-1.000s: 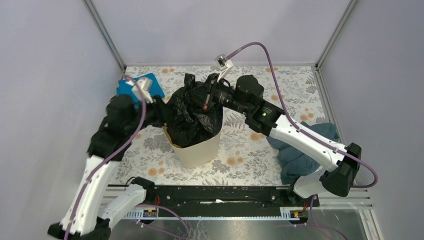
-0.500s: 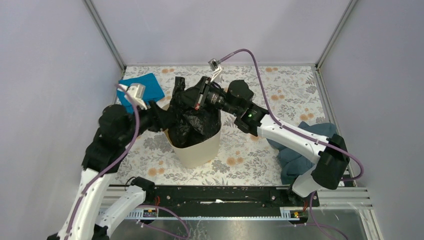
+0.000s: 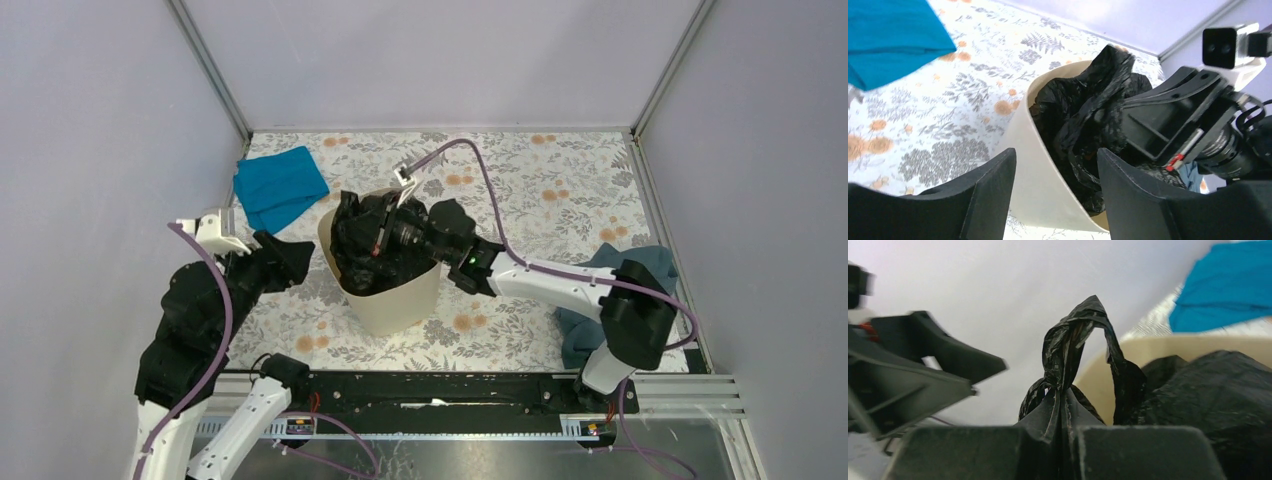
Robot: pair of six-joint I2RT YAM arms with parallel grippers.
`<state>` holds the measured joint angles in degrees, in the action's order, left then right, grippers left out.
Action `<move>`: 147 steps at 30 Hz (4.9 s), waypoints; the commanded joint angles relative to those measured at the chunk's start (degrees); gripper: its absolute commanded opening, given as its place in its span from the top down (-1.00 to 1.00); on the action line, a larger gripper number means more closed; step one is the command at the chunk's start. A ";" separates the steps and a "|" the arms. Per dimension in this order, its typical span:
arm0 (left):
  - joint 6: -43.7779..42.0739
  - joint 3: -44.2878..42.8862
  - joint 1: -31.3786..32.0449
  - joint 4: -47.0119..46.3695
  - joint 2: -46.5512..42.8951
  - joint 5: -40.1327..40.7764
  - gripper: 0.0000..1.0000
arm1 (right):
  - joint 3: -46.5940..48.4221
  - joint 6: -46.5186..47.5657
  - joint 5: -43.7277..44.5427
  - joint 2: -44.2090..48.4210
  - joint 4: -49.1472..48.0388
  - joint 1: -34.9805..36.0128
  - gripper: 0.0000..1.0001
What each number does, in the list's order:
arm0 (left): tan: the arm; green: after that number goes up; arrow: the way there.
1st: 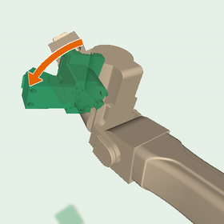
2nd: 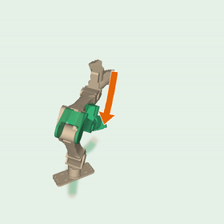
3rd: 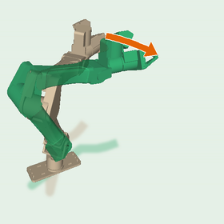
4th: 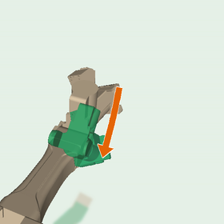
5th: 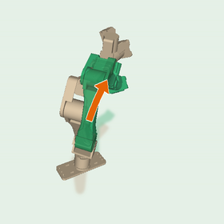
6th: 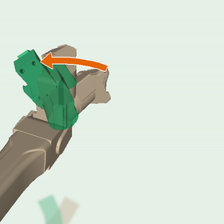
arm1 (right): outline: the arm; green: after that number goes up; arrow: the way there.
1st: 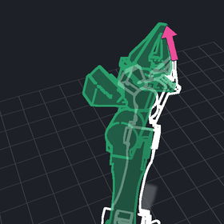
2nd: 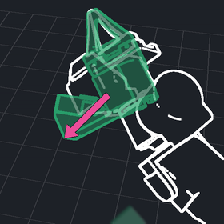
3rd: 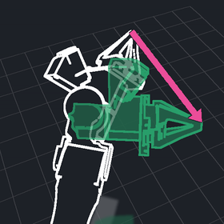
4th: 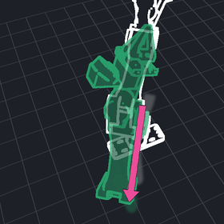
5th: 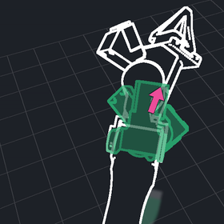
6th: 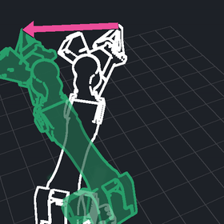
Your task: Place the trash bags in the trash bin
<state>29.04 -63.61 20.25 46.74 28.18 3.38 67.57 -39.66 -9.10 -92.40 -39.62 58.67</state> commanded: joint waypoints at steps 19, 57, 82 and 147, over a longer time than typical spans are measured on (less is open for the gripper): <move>6.97 16.81 0.04 -21.71 10.56 -12.20 -0.44 | -2.66 16.33 16.40 9.87 17.26 2.41 1.00; 1.06 -12.95 0.04 -15.02 29.75 -18.21 -0.78 | 13.08 34.58 5.05 13.95 45.57 3.60 -0.67; 2.74 -2.51 0.05 -17.79 20.15 0.95 1.00 | 20.49 50.48 43.10 6.31 47.92 18.25 0.44; -5.87 9.32 0.14 -30.60 -9.56 -15.30 1.00 | -11.86 21.42 32.57 38.95 31.78 11.39 0.99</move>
<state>19.31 -56.23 20.29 20.34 20.99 -10.85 65.80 -14.87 36.67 -61.69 16.23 76.77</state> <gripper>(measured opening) 0.005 0.039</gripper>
